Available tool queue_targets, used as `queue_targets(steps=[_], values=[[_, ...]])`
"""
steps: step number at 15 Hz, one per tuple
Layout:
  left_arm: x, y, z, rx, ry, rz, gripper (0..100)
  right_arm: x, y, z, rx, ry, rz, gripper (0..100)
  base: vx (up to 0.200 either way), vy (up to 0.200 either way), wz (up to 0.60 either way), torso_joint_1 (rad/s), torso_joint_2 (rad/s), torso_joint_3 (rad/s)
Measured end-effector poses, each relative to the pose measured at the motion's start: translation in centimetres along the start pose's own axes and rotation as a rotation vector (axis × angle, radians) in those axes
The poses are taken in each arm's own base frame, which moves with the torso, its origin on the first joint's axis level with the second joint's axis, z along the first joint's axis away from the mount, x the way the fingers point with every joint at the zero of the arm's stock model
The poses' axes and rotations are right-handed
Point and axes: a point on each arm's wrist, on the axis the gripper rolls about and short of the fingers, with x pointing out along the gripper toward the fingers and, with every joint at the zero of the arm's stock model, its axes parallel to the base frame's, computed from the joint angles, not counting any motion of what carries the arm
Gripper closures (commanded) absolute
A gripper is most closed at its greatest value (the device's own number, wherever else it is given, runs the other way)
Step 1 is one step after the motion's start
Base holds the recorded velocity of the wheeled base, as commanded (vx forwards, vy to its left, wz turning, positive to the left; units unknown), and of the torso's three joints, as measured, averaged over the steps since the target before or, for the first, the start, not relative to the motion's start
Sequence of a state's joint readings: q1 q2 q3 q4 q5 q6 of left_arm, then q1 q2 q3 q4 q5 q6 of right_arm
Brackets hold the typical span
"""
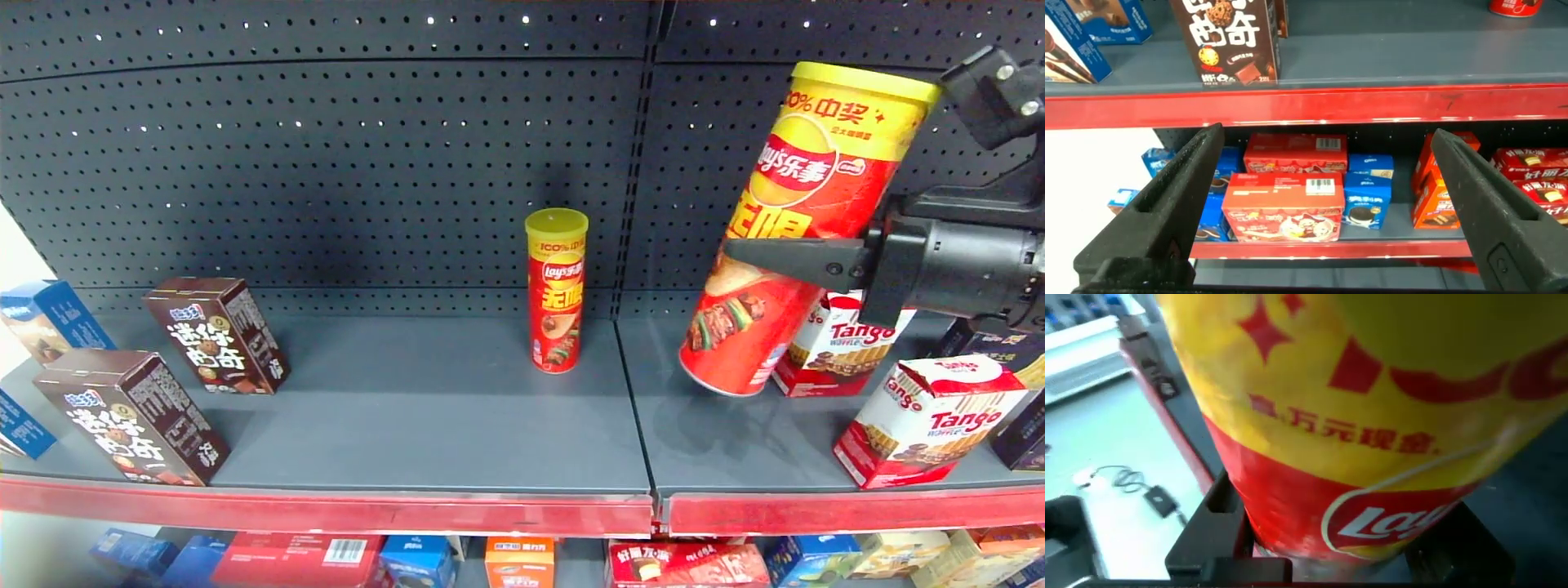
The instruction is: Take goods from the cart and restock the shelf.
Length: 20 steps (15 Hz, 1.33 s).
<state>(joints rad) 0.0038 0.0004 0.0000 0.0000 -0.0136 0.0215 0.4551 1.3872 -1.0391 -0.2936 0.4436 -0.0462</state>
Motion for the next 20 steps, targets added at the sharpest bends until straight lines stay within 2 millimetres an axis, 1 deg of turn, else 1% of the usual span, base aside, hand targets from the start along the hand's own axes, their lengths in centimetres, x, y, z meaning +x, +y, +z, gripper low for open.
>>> queue_targets(steps=[3, 4, 7, 10, 12, 15, 16, 18, 20], values=[[0.0, 0.0, 0.0, 0.000, 0.000, 0.001, 0, 1.4, 0.7, -0.8, 0.021, 0.015, 0.042, 100, 0.000, 0.000, 0.00, 0.000, 0.00, 0.000], [0.0, 0.0, 0.0, 0.000, 0.000, 0.000, 0, 1.9, 0.9, -1.1, 0.011, -0.004, 0.046, 100, 0.000, 0.000, 0.00, 0.000, 0.00, 0.000], [0.0, 0.0, 0.0, 0.017, -0.001, -0.003, 0, 3.5, 0.4, -2.5, 0.013, 0.008, -0.034, 100, 0.000, 0.000, 0.00, 0.000, 0.00, 0.000], [0.0, 0.1, 0.0, -0.021, -0.001, 0.032, 0, 4.0, -0.1, -3.6, 0.027, 0.047, -0.083, 100, 0.000, 0.000, 0.00, 0.000, 0.00, 0.000], [0.0, 0.2, 0.0, -0.014, 0.000, 0.078, 0, 3.7, -0.4, -4.4, 0.036, 0.071, -0.104, 100, 0.000, 0.000, 0.00, 0.000, 0.00, 0.000], [0.0, 0.2, 0.1, -0.028, -0.010, 0.099, 0, 2.9, -0.3, -5.6, 0.048, 0.108, -0.116, 100, 0.000, 0.000, 0.00, 0.000, 0.00, 0.000], [-0.2, 0.2, 0.9, -0.042, -0.047, 0.075, 0, 2.3, -0.2, -6.3, 0.055, 0.131, -0.119, 100, 0.000, 0.000, 0.00, 0.000, 0.00, 0.000], [-0.6, 0.1, 3.3, -0.070, -0.095, 0.000, 0, 1.3, 0.0, -6.8, 0.053, 0.140, -0.125, 100, 0.000, 0.000, 0.00, 0.000, 0.00, 0.000], [0.4, 0.1, 5.0, -0.049, -0.035, -0.042, 0, 0.4, 0.3, -6.8, 0.051, 0.136, -0.128, 100, 0.000, 0.000, 0.00, 0.000, 0.00, 0.000]])
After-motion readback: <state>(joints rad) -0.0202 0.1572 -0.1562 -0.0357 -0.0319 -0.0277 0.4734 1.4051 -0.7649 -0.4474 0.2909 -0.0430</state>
